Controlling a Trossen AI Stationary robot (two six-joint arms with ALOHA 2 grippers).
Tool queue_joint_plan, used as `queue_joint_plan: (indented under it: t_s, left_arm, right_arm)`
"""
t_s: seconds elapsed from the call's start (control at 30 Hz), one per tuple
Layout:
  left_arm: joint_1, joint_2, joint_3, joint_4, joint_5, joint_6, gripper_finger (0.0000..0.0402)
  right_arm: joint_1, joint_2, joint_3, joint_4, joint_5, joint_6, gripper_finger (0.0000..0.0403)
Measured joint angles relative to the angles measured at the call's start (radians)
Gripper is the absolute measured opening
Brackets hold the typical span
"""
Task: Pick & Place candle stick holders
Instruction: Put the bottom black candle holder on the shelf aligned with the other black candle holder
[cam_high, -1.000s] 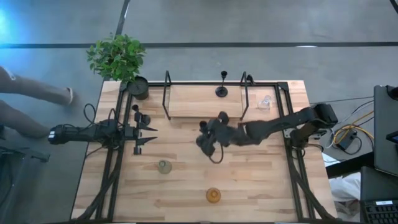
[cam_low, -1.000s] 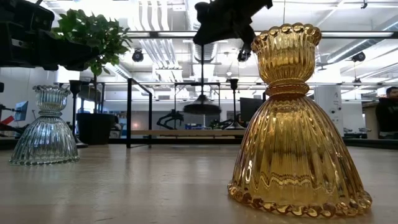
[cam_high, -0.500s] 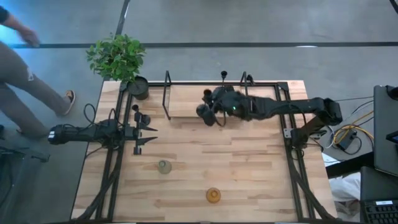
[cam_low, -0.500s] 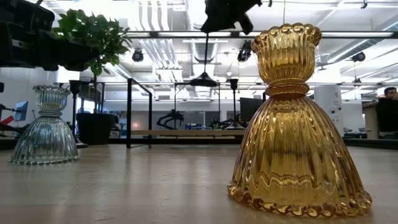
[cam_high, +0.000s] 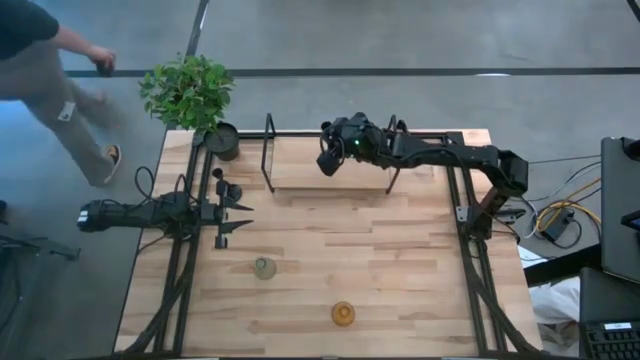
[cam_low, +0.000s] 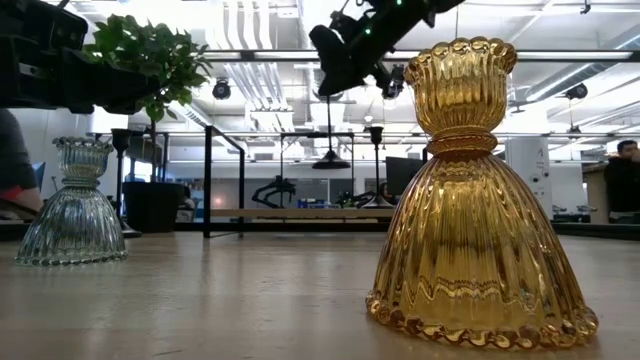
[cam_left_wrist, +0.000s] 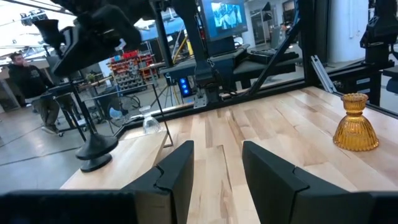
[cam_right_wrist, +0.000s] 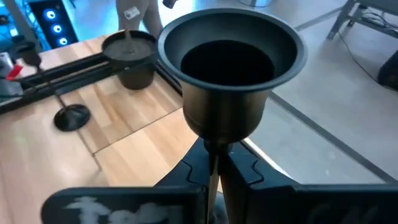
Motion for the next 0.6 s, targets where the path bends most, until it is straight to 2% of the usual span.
queue_joint_plan:
  t_s: [0.17, 0.4, 0.6]
  left_arm:
    - [0.0, 0.0, 0.0, 0.0, 0.0, 0.0, 0.0143]
    - [0.0, 0.001, 0.0, 0.0, 0.0, 0.0, 0.0143]
    - [0.0, 0.001, 0.0, 0.0, 0.0, 0.0, 0.0143]
  right_arm:
    - [-0.03, 0.018, 0.001, 0.049, -0.045, -0.007, 0.0013]
    - [-0.069, 0.024, 0.0, 0.048, -0.059, -0.01, 0.0013]
    - [-0.104, 0.025, -0.001, 0.048, -0.12, -0.009, 0.0013]
